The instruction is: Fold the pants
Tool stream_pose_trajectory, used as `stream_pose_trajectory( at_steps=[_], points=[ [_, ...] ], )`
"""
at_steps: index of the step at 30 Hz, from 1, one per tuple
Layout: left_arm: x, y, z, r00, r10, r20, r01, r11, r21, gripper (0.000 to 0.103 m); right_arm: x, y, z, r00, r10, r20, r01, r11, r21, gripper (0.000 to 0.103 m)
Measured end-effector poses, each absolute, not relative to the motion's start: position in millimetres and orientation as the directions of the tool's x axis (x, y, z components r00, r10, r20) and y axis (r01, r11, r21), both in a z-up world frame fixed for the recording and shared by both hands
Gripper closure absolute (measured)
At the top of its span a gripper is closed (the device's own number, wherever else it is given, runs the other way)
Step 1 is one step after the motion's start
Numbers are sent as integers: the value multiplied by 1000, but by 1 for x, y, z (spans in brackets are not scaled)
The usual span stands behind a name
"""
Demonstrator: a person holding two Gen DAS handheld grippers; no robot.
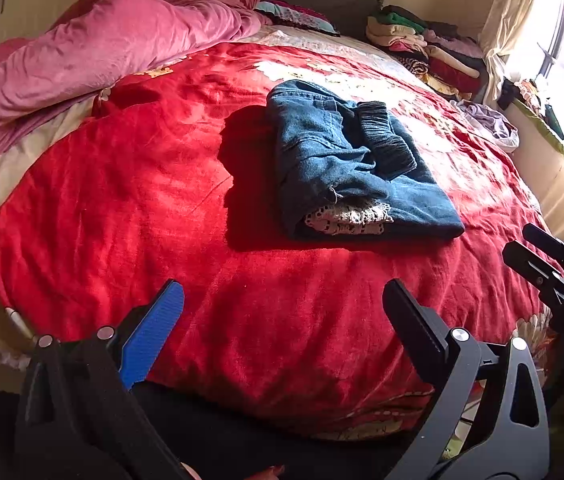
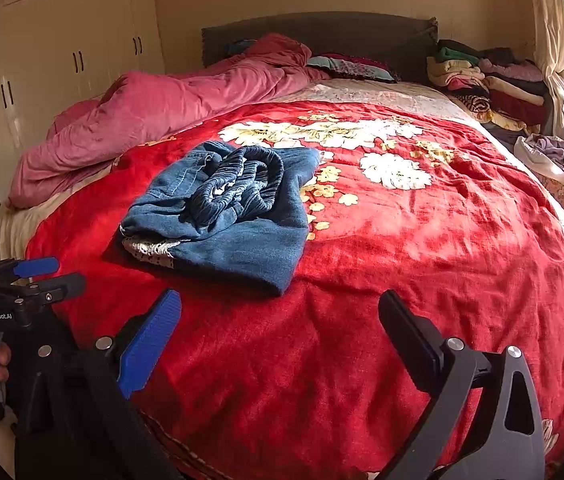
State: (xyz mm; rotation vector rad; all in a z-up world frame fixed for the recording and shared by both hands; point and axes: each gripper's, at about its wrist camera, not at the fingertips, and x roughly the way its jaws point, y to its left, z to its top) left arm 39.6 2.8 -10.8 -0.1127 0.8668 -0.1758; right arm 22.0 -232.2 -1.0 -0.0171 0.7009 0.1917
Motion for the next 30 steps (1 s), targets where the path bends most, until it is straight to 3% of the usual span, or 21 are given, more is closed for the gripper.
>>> stream_pose_trajectory(
  at_steps=[30],
  points=[
    [40, 8, -13, 629, -169, -759, 74, 985, -158, 10, 20, -230, -2, 743, 167, -648, -179, 983, 48, 5]
  ],
)
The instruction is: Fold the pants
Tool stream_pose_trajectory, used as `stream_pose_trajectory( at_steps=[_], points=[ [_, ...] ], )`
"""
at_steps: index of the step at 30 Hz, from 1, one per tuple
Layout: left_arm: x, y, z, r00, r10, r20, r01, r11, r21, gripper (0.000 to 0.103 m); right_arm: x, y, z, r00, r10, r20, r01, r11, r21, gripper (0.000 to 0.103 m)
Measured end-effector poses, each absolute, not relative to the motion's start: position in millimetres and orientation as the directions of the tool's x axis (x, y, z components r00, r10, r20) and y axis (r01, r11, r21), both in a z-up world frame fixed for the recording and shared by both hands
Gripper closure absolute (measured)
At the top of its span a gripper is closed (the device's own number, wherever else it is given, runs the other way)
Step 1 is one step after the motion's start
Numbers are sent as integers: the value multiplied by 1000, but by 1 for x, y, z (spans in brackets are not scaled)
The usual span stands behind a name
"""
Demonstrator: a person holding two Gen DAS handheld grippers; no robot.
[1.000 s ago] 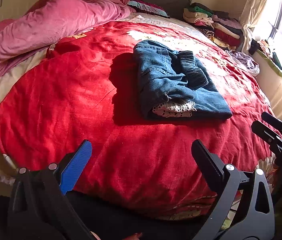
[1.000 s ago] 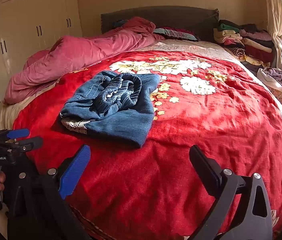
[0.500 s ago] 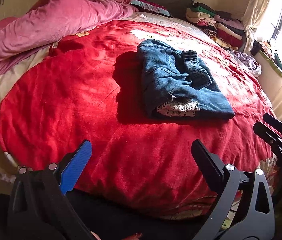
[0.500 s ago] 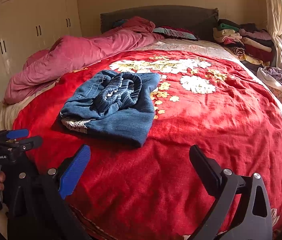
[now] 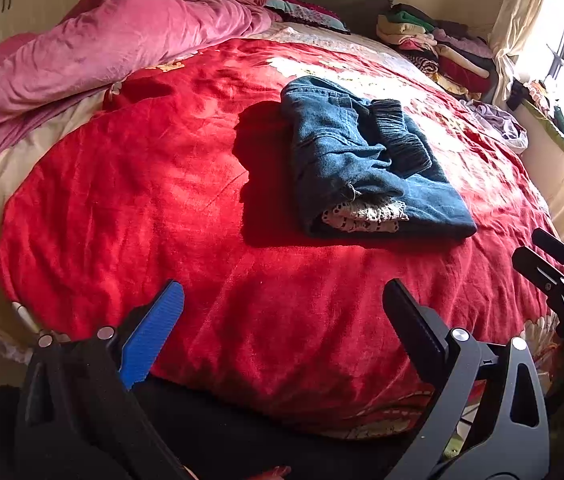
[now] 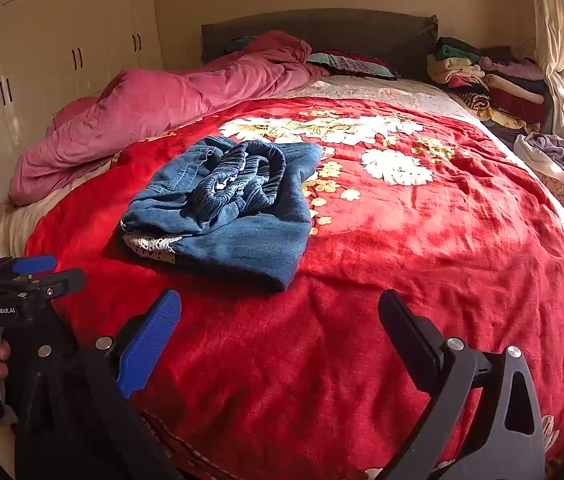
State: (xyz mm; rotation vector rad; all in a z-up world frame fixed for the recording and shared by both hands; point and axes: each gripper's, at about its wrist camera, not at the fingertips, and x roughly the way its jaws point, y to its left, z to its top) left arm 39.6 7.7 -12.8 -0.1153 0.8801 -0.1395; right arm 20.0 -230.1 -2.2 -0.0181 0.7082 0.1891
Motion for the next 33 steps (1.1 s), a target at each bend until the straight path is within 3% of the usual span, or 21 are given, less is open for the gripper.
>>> stream_pose_trajectory(
  at_steps=[23, 33],
  points=[
    [43, 6, -16, 611, -168, -774, 86, 986, -146, 10, 22, -240, -6, 740, 138, -659, -146, 988, 44, 5],
    [50, 21, -17, 614, -86, -784, 14, 995, -99, 10, 29, -275, -12, 739, 28, -673, -35, 999, 3, 5]
  ],
)
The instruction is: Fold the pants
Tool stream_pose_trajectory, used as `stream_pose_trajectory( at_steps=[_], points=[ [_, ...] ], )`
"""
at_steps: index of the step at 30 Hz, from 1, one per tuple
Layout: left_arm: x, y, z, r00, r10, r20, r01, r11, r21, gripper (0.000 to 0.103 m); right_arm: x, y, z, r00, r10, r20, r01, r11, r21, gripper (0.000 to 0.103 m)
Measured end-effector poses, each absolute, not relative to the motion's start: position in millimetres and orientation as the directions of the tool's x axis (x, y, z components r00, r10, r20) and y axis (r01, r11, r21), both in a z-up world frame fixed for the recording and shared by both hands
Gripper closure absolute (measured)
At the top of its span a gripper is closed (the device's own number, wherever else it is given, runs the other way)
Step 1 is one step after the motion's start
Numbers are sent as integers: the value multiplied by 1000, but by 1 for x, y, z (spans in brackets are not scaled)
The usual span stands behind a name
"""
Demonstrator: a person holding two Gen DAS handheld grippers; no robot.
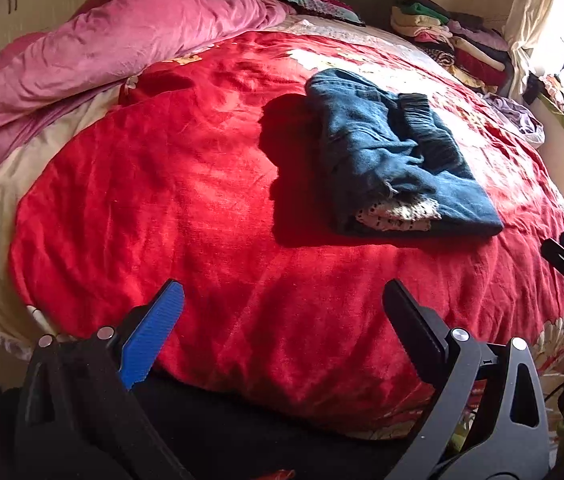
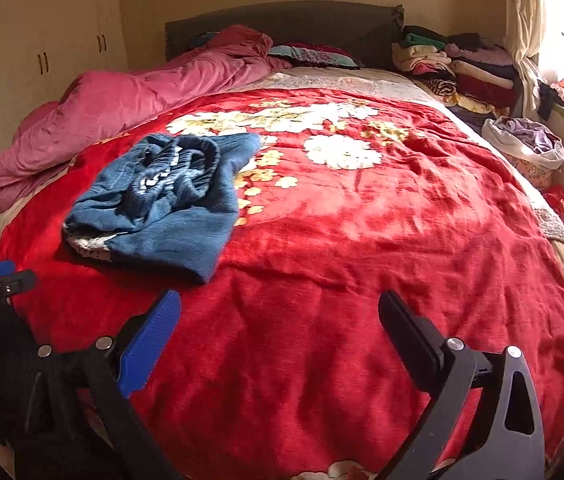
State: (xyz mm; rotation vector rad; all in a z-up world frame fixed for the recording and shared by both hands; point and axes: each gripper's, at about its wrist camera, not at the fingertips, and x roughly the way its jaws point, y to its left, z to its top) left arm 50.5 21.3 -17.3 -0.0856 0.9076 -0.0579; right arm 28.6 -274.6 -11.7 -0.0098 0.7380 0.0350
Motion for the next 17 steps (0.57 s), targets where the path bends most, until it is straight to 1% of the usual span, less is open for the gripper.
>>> stream_pose_trajectory(
  at_steps=[6, 8, 11, 13, 15, 17],
  points=[
    [70, 59, -8, 678, 29, -734, -93, 995, -47, 10, 49, -344, -12, 727, -150, -670, 145, 987, -63, 5],
    [90, 81, -8, 666, 64, -744, -149, 988, -47, 10, 59, -372, -11, 718, -222, -660, 209, 973, -100, 5],
    [129, 116, -16, 608, 116, -785, -225, 974, -30, 10, 79, -421, -11, 694, -292, -659, 283, 951, -123, 5],
    [157, 142, -21, 574, 161, -803, -280, 960, -8, 10, 94, -453, -13, 680, -304, -667, 312, 943, -113, 5],
    [185, 165, -24, 556, 196, -808, -322, 947, 9, 10, 114, -486, -18, 652, -306, -694, 337, 937, -96, 5],
    [211, 184, -26, 550, 252, -796, -364, 930, 43, 10, 133, -515, -25, 621, -296, -726, 353, 932, -78, 5]
  ],
)
